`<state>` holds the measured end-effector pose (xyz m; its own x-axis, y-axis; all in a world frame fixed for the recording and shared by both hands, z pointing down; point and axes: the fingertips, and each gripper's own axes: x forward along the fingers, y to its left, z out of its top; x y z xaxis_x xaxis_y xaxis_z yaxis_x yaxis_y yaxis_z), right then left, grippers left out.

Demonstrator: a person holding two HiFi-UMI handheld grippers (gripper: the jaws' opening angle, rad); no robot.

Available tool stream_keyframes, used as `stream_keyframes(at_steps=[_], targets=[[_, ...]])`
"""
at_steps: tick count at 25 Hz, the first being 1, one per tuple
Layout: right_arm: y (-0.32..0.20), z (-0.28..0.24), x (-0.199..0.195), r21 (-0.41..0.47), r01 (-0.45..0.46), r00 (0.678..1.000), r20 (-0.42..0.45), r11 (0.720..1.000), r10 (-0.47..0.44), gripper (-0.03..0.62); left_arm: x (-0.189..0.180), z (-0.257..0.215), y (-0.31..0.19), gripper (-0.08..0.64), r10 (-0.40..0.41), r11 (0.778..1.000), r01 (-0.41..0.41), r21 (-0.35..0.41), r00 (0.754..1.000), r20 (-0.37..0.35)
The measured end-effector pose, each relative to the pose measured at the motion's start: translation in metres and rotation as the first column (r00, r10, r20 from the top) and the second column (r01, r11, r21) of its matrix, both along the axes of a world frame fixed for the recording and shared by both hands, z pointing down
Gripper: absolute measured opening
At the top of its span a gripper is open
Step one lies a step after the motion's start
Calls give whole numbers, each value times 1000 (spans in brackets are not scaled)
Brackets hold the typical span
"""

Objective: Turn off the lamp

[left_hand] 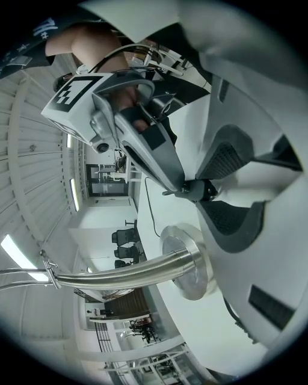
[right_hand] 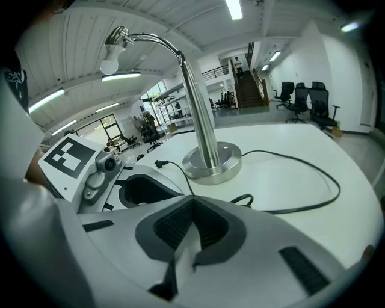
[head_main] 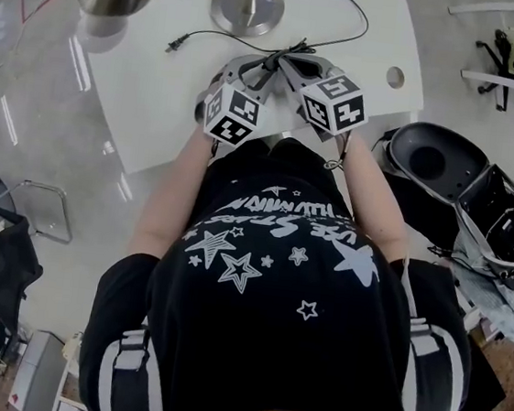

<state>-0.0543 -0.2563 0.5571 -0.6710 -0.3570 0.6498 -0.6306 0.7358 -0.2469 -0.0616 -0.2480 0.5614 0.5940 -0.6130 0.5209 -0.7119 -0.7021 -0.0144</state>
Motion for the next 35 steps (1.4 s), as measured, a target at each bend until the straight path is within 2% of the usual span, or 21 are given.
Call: stream_keyframes(at_steps=[8,17,25,35], targets=[[0,-1,-6,35,122,980,-164,992,-115,6,-1,1,-1,126,-11,1000,11,-12,1000,0],[4,-3,-8,4,154,969,-195,988,-150,5,0,0,0,125,-26,999,26,-30,1000,3],[6,-1,-10,26,186,954,-243,982,-174,5,-1,1,0,124,-41,998,41,-37,999,9],[7,0,-13,62,238,919,-337,969,-204,5,-2,2,1,124,-49,998,50,-44,999,19]])
